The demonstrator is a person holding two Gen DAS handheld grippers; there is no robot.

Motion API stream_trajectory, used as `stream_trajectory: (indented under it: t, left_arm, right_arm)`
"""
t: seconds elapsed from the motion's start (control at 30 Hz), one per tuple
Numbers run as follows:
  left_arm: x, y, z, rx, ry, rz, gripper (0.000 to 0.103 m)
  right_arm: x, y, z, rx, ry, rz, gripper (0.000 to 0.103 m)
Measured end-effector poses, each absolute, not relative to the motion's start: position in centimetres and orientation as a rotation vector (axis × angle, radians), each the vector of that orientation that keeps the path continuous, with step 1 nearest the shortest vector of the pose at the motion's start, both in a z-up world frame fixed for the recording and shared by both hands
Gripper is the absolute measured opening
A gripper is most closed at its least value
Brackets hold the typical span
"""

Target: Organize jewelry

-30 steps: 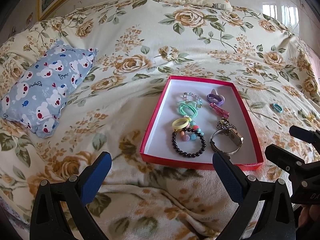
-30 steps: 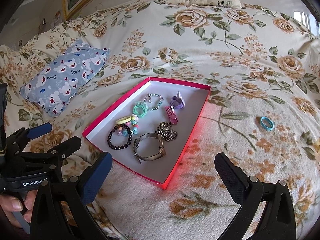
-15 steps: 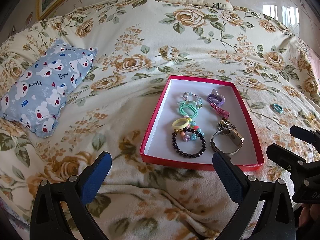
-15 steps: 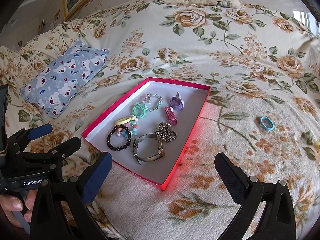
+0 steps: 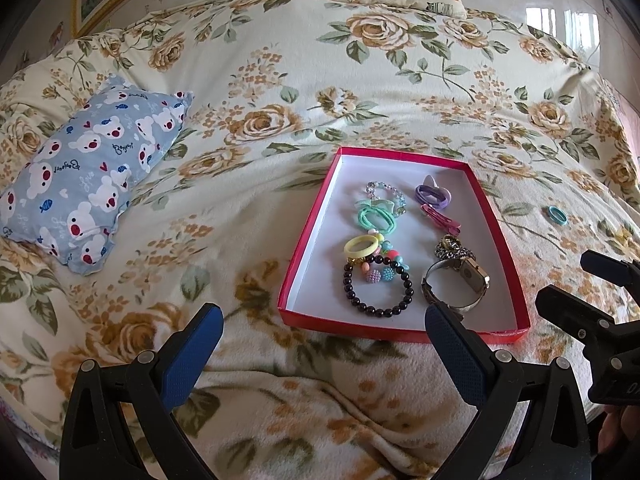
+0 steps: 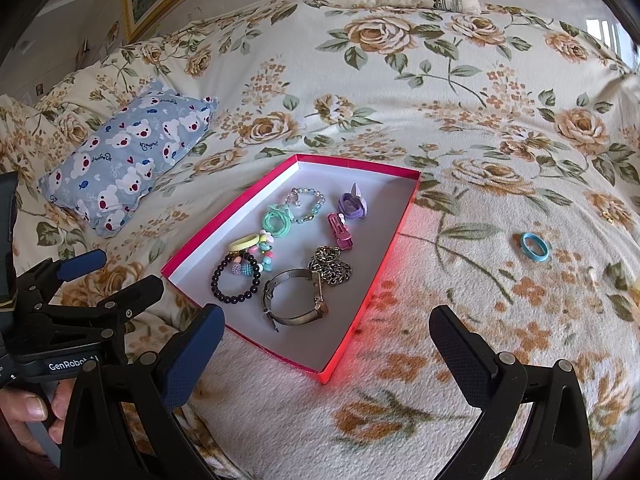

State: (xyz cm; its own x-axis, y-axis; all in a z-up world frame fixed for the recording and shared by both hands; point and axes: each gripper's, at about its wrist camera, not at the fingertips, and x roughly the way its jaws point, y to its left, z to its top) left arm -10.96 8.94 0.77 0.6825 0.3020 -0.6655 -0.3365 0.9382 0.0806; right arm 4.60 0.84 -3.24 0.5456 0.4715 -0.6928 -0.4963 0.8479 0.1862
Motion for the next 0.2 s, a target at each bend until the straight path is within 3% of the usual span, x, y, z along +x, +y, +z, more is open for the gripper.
stream_trajectory:
  t: [0.2]
  left_arm:
    - [-10.33,9.14,0.75,-0.062,0.75,0.353,0.102]
  right_arm:
    - [5.33,0.91,-3.63,-0.026,0.827,0.576,0.103]
